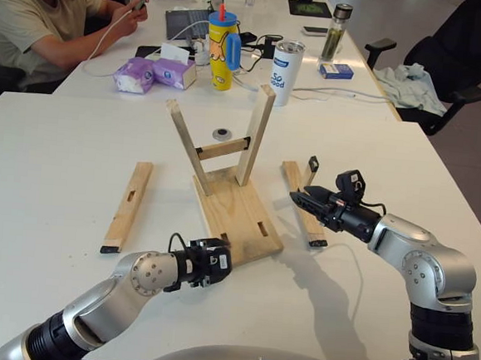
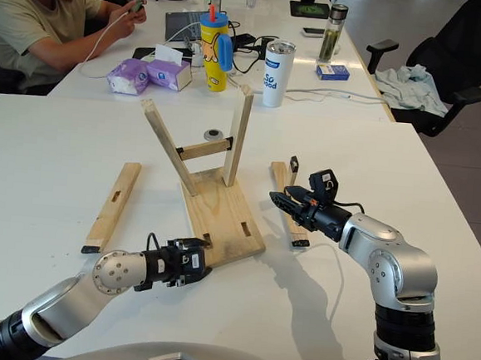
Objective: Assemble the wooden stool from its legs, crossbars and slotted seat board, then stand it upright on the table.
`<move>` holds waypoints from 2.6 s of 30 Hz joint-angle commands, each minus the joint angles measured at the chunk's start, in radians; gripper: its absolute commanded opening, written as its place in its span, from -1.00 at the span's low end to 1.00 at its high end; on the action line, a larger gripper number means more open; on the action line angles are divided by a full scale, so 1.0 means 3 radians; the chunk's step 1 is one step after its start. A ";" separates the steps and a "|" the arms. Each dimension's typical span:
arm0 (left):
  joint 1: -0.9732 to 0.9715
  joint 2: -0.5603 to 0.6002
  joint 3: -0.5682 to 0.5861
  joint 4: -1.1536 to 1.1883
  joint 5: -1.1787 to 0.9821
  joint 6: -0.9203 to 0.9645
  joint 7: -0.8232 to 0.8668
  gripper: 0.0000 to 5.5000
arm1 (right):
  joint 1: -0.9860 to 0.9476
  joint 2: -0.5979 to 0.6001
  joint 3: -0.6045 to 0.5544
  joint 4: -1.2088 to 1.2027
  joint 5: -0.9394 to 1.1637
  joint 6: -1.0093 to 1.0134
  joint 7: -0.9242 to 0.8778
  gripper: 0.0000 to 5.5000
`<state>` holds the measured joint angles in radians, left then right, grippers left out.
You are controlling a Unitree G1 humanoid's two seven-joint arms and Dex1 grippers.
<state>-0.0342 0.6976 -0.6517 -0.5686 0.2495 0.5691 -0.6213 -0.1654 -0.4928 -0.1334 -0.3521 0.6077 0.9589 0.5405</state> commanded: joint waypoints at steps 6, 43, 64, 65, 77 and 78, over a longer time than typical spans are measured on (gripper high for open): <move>0.0132 0.0452 0.0465 0.0444 0.0006 -0.0332 -0.0268 0.03 | 0.0429 -0.0133 -0.0240 -0.0059 -0.0168 -0.0085 -0.0184 -0.10; -0.0379 -0.0178 0.1688 0.0598 -0.1398 -0.0530 -0.0566 0.03 | -0.0046 0.0364 0.0547 0.0878 -0.1157 -0.0232 -0.0771 -0.12; -0.1219 -0.0845 0.3227 0.0986 -0.4242 0.0702 -0.0153 0.59 | -0.1284 0.0755 -0.0641 0.0240 0.1074 -0.0580 -0.0338 -0.25; -0.1286 -0.0823 0.3244 0.1028 -0.4402 0.0808 -0.0157 0.64 | -0.1309 0.0718 -0.0655 0.0204 0.1294 -0.0445 -0.0292 -0.25; -0.1714 -0.0714 0.3053 0.1258 -0.5215 0.1522 -0.0195 0.66 | -0.1269 0.0040 -0.0260 0.0247 0.2503 0.0626 0.0560 -0.25; -0.1740 -0.0709 0.3056 0.1257 -0.5256 0.1540 -0.0197 0.66 | -0.1256 -0.0001 -0.0226 0.0235 0.2464 0.0622 0.0605 -0.25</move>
<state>-0.5196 0.4644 0.2686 -0.1951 -1.3014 1.0133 -0.6775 -0.5337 -0.4614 -0.2178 -0.2761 1.3448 1.1392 0.6910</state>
